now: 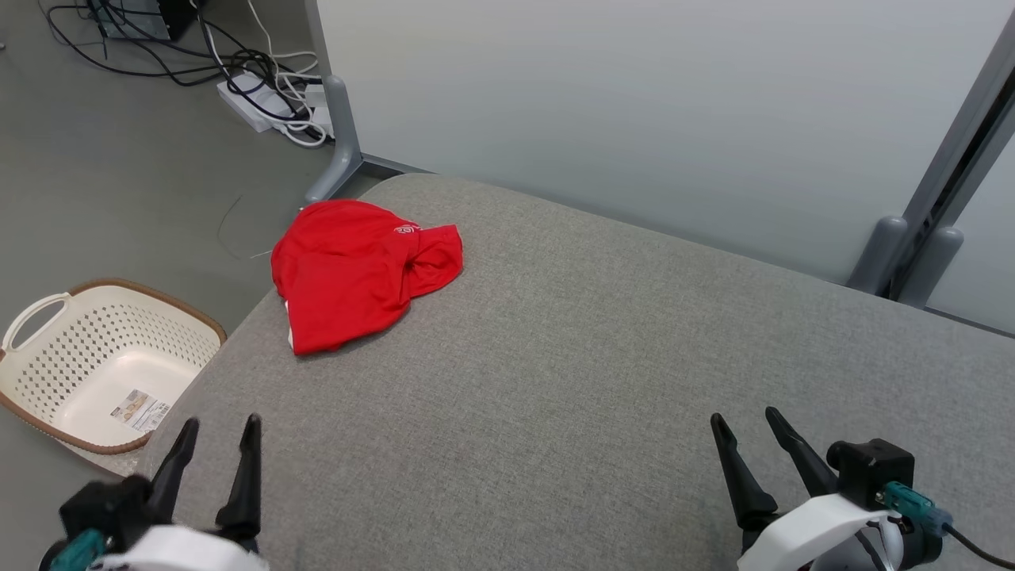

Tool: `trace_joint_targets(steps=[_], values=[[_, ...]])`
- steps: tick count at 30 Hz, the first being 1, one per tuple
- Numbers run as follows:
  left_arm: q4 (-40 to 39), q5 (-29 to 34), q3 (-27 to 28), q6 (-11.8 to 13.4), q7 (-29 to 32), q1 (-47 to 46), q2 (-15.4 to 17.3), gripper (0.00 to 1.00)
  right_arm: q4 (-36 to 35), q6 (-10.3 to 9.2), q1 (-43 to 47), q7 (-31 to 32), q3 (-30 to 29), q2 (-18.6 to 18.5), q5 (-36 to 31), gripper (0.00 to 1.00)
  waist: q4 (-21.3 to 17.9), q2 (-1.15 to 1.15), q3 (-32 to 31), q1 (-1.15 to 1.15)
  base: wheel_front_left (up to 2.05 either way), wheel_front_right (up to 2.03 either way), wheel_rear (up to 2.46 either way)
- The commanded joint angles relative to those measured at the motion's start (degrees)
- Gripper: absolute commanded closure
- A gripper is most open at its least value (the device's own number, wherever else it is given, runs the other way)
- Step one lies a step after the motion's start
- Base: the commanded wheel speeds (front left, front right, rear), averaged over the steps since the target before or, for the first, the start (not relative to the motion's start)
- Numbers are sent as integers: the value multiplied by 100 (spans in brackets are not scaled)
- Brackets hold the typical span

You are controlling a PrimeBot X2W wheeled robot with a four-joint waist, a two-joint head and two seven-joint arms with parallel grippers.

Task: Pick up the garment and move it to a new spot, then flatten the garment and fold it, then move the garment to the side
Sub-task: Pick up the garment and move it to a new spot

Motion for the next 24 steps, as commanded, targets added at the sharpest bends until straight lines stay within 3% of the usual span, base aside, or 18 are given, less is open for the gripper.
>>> trace_joint_targets(steps=[1,8,13,19,24], values=[[36,1,-66,-68,103,-228,36,0,-13,1,59,8,-24,-34,-36,0,-3,0,7,0,0,0,0],[1299,-226,-521,-438,1150,-2473,-219,0,-547,2,171,322,-111,-29,-340,0,-224,0,519,0,0,0,0],[2639,-489,-341,-339,1551,-3809,-377,0,-1132,1,34,788,61,-105,-662,0,-768,0,1146,0,0,0,0],[4131,-740,11,-125,1830,-4743,-183,0,-1890,1,-90,1303,431,-376,-753,0,-1575,0,1780,0,0,0,0],[4938,-776,118,38,1789,-5243,-46,0,-2493,2,6,1592,412,-522,-801,0,-2017,0,2217,0,0,0,0]])
